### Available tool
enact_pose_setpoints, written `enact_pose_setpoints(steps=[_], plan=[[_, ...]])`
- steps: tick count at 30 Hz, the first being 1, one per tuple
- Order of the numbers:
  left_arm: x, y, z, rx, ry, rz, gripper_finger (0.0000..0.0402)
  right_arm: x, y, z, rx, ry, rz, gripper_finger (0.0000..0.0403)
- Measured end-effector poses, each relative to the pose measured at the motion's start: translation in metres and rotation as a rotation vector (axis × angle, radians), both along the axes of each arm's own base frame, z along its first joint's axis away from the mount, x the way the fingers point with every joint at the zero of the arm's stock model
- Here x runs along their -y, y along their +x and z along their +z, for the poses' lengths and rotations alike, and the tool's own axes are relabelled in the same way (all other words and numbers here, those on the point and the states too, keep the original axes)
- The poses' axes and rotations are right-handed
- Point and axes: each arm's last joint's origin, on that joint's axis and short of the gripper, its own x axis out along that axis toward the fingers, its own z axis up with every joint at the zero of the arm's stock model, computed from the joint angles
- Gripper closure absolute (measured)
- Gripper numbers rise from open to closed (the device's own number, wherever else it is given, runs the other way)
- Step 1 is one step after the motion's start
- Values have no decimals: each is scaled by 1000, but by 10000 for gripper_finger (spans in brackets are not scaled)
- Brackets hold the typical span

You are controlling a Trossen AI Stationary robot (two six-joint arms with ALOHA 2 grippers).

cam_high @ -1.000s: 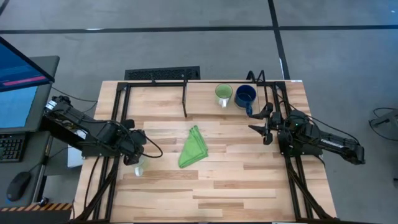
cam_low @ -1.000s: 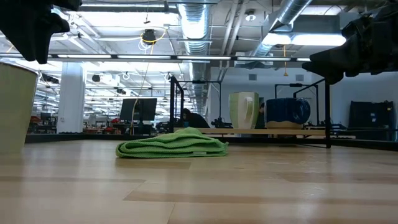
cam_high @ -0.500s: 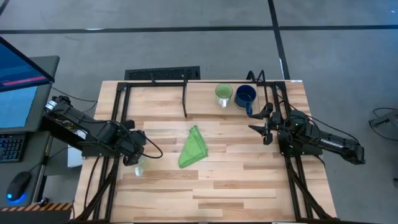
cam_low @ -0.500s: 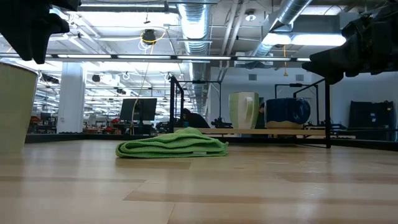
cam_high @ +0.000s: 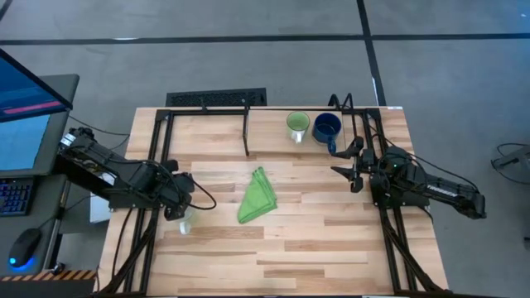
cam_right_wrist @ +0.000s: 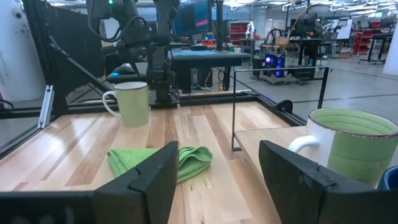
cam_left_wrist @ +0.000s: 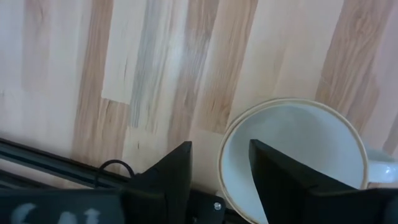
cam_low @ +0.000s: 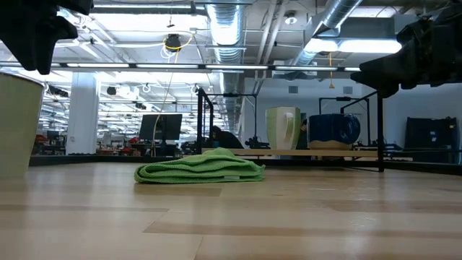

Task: Stack small to large cups/mugs on shelf
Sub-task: Put the light green mug on the shelf

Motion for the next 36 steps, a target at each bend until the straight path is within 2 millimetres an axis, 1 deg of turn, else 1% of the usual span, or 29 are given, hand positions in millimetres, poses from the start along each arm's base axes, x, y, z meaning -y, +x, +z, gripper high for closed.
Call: enact_pose_setpoints(steps=[4,8,11,14,28,36], plan=[[0,0,0,5,5,12,231,0,0,0,0,0,0,157],[0,0,0,1,-1,7,193,0,0,0,0,0,0,157],[1,0,0,-23,-17,-56,171,0,0,0,0,0,0,157],[2,-1,0,-49,-42,-120,160,0,0,0,0,0,0,157],[4,0,-1,-57,-104,-115,157,0,0,0,3,27,2,157],[6,3,0,-18,-122,-117,157,0,0,0,3,26,2,157]])
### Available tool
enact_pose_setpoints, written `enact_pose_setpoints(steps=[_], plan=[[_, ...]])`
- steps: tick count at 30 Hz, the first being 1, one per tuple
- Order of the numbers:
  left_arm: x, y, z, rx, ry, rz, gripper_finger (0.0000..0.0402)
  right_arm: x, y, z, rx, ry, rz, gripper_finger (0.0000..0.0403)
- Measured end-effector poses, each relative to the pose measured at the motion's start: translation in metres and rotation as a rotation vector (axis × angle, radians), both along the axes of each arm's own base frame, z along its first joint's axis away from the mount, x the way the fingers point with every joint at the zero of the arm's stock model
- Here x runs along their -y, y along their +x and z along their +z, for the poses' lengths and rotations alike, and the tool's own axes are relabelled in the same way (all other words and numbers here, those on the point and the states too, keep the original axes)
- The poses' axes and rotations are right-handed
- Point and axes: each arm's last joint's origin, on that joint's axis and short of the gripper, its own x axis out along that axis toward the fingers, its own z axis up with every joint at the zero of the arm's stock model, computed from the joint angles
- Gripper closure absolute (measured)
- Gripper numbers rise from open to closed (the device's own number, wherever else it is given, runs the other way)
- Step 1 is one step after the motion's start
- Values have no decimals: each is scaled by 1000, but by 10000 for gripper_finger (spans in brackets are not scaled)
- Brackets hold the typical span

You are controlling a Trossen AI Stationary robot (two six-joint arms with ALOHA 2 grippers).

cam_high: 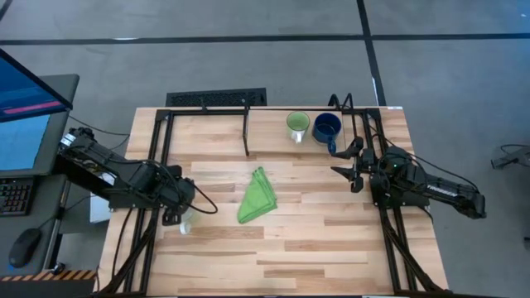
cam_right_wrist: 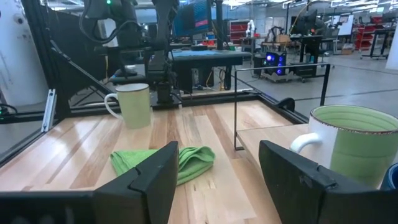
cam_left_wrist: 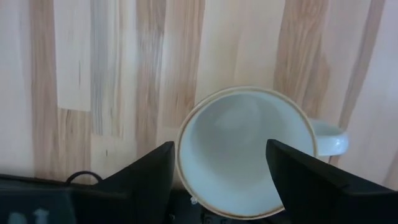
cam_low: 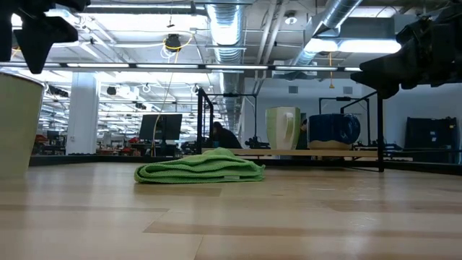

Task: Stack small to large cups/mugs on shelf
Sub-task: Put the light green mug on the shelf

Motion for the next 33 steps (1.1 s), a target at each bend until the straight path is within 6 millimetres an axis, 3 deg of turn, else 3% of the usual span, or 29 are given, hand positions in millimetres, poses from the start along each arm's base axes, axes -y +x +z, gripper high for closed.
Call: enact_pose_setpoints(steps=[33], plan=[[-2,0,-10,-13,69,121,157,0,0,0,0,0,0,157]])
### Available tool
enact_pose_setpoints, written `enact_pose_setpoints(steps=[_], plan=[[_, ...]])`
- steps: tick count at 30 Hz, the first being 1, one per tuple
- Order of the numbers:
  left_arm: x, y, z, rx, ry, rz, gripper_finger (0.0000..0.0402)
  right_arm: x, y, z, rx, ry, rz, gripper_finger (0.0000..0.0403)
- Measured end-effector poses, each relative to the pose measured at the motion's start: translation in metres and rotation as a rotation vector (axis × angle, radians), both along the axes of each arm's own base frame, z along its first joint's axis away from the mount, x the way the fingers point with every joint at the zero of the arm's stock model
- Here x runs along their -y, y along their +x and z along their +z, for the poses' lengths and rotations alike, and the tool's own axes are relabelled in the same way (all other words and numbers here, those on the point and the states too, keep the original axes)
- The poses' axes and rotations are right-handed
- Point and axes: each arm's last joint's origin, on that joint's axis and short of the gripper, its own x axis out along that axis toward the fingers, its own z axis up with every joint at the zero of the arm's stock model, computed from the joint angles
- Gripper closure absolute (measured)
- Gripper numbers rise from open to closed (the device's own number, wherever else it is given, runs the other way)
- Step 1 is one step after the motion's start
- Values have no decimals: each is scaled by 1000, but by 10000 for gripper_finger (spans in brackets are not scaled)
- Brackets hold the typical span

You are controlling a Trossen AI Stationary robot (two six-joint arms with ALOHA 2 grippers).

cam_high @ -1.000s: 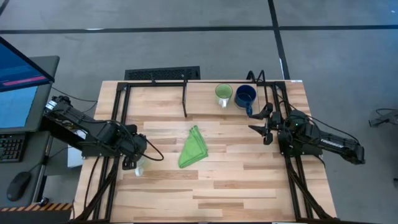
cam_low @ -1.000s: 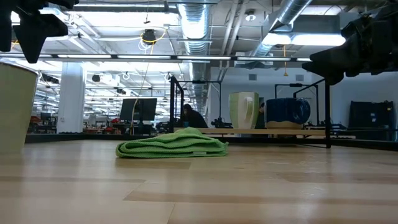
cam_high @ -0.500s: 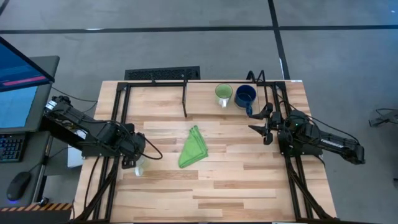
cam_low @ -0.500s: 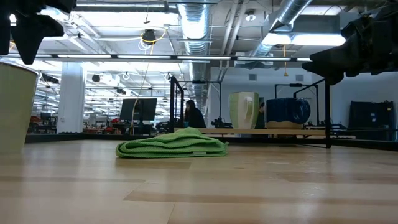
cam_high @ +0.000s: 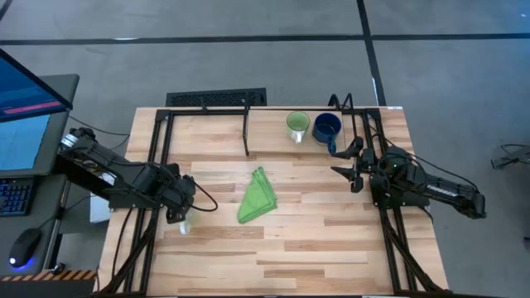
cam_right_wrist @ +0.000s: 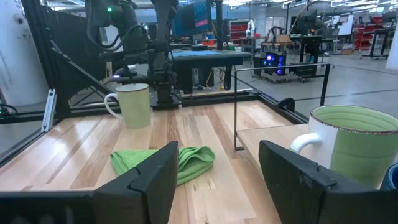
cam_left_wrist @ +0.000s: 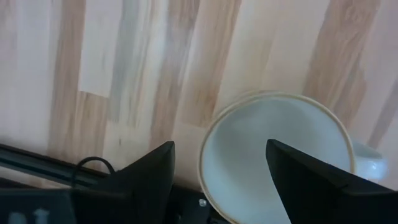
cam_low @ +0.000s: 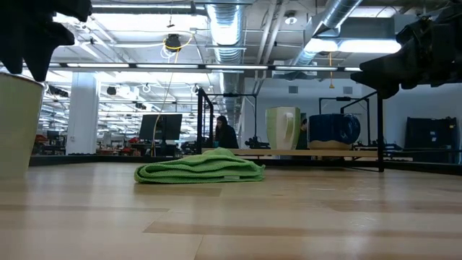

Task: Stack small to large cups/mugs on shelf
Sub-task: Put the light green mug on the shelf

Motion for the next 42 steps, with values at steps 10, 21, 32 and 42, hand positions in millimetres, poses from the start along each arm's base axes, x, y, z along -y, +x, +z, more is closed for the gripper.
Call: enact_pose_setpoints(steps=[10,21,32,42], plan=[[3,8,-7,-34,25,20,157,0,0,0,0,0,0,157],[10,20,-18,-55,45,21,157,0,0,0,3,27,4,157],[8,22,-39,-65,-18,45,157,0,0,-1,-1,56,4,157],[0,19,-31,-20,-29,28,157,0,0,-1,-1,54,4,157]])
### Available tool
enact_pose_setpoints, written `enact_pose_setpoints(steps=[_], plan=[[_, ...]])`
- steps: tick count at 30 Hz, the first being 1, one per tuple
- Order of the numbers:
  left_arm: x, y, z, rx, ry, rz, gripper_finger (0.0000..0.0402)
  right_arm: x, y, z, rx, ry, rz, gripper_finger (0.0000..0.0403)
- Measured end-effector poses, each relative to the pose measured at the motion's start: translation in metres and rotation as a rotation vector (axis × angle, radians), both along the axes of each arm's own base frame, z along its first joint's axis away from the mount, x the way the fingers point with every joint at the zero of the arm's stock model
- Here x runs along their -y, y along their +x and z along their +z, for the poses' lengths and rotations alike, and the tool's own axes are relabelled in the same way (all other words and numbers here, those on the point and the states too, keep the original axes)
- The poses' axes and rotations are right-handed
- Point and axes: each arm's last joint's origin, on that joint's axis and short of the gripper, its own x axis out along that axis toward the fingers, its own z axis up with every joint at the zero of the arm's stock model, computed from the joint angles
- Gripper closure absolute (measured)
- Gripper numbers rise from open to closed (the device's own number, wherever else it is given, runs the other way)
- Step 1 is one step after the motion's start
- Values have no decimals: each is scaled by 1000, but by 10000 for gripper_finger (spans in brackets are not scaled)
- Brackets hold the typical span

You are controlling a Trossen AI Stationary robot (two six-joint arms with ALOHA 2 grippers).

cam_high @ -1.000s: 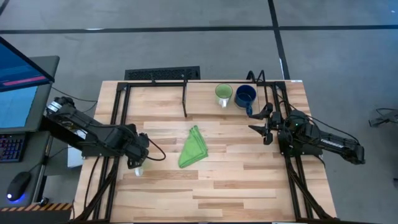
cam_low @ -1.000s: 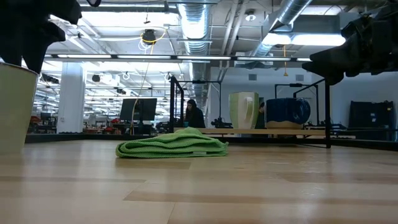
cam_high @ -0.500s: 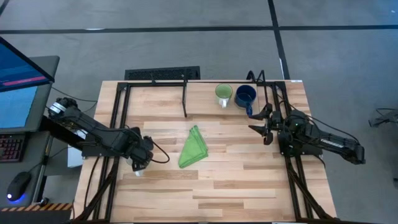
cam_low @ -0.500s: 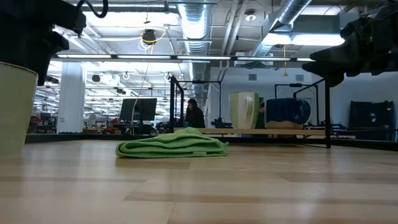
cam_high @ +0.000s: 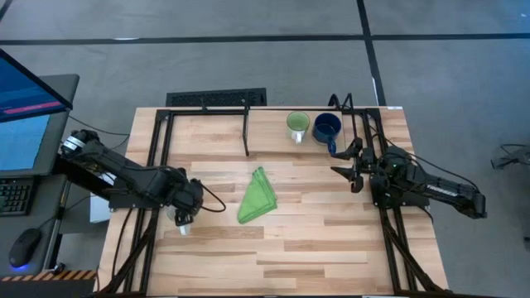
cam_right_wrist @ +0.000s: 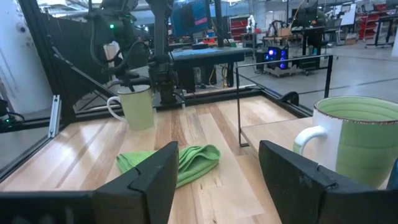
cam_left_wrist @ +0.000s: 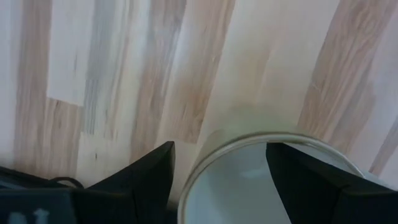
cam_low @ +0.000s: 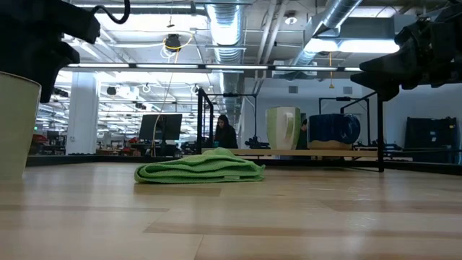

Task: Stack small to large cups/mugs on shelf
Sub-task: Put the light green mug on the shelf

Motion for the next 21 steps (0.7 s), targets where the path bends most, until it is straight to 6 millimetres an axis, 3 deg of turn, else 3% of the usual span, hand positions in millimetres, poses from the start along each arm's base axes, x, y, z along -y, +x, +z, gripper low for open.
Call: enact_pose_setpoints(steps=[21], plan=[[-3,-5,-1,13,5,37,157,0,1,-2,-18,7,0,157]])
